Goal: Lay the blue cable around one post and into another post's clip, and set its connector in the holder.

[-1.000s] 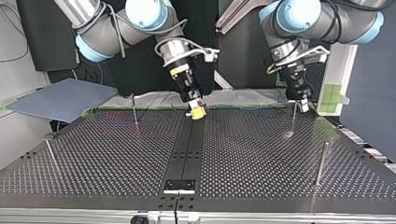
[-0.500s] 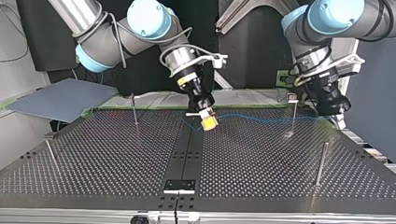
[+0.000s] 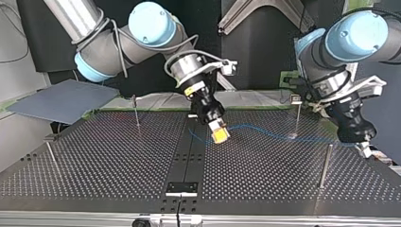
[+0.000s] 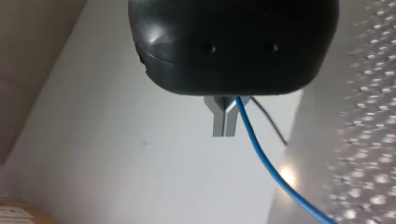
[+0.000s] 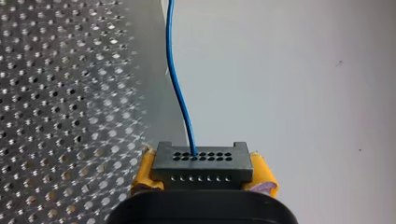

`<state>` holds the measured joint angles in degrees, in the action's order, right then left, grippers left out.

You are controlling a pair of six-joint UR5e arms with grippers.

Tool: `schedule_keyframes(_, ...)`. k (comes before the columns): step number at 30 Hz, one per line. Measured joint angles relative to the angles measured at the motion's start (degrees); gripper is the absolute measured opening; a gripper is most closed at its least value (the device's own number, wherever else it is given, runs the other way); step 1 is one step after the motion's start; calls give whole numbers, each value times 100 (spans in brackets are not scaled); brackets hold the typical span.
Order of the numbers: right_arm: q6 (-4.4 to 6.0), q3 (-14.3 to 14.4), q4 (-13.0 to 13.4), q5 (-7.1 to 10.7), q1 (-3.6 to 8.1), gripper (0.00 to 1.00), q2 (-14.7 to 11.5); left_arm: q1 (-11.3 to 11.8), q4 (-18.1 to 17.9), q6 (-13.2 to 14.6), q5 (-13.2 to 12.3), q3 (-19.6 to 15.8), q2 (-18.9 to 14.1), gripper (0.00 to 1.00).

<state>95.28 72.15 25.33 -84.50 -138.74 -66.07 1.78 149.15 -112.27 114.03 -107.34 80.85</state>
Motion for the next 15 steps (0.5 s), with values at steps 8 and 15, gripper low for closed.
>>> schedule_keyframes(8, 8, -369, -187, 53, -17, 0, 228, 167, 202, -190, -152, 487, 197, 0)
schedule_keyframes(15, 10, -640, -269, 80, -5, 0, 356, 450, 228, -453, -425, 772, 348, 0)
